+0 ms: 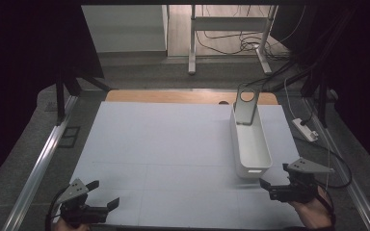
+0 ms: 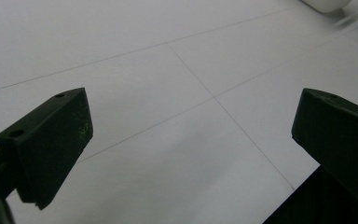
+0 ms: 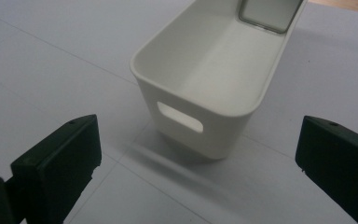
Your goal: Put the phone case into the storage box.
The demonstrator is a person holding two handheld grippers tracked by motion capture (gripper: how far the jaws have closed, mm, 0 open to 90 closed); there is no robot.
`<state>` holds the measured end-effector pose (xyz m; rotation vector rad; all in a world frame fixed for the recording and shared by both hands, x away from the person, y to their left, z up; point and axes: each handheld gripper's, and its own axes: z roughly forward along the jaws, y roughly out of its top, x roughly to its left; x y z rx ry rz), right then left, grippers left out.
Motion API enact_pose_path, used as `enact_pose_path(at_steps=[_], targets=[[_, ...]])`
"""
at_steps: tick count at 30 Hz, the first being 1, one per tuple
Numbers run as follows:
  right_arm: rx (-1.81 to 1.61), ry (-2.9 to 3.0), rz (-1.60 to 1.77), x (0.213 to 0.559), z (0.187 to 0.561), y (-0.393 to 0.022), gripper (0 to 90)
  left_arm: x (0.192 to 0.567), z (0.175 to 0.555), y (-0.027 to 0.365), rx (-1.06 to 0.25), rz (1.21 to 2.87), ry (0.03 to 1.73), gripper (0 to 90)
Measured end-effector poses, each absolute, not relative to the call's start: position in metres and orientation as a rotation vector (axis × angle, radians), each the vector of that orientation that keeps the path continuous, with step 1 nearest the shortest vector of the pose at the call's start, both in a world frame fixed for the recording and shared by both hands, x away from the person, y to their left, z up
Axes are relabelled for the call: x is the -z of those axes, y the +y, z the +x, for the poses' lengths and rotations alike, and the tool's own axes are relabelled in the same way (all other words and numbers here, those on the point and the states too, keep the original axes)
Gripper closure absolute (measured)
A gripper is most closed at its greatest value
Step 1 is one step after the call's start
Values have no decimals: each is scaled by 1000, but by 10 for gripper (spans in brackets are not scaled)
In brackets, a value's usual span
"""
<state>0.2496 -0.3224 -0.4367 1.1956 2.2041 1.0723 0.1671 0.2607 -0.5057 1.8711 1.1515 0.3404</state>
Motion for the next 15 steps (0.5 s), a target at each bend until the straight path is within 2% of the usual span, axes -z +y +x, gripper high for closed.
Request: enact_pose_path(at_steps=[15], targets=[[-1046,2190,1256,452,228,-331,4,506,167,260,-355,1876,1166,0]])
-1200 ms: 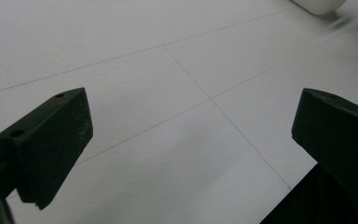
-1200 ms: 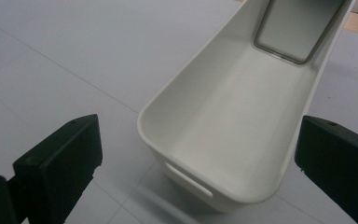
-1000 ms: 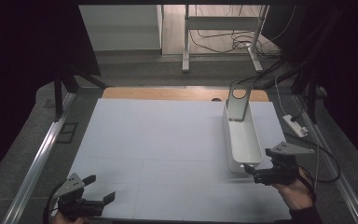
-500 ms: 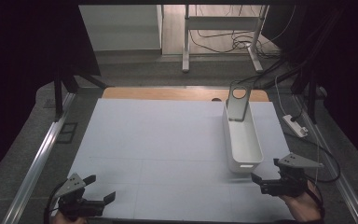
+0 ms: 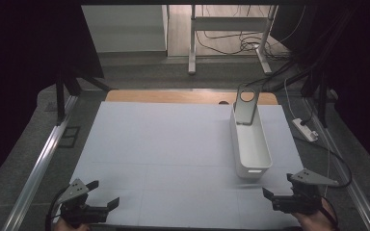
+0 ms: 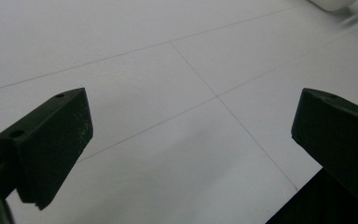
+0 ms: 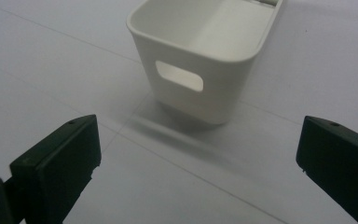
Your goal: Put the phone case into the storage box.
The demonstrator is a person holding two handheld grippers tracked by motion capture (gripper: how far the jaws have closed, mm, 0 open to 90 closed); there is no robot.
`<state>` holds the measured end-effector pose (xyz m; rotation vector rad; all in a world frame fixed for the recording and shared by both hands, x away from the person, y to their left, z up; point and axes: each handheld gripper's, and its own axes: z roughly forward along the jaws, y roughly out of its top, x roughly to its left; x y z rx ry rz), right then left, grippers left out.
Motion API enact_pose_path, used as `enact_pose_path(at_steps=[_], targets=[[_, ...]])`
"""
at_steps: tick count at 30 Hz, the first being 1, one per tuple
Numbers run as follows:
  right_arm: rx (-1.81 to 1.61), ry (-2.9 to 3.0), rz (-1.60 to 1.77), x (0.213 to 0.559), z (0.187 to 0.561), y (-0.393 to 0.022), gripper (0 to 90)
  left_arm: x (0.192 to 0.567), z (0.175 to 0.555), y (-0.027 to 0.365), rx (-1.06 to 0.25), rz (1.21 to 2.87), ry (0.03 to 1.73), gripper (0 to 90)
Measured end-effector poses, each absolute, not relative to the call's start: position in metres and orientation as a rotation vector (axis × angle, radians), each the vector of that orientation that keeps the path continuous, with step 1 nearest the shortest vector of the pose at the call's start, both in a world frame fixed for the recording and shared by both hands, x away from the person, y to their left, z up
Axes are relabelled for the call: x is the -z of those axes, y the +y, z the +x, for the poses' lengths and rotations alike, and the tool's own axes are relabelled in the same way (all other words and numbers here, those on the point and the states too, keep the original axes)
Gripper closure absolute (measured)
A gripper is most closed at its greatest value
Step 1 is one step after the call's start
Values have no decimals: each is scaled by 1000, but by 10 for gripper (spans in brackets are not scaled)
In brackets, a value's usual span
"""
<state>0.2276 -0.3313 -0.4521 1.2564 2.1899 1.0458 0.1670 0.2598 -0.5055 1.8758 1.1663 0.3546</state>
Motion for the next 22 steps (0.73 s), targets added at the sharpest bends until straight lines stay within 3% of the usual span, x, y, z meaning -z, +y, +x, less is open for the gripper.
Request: enact_pose_path(at_steps=[22], targets=[[-900,2241,1314,470,224,-333,2,505,168,257,-377,1896,1196,0]])
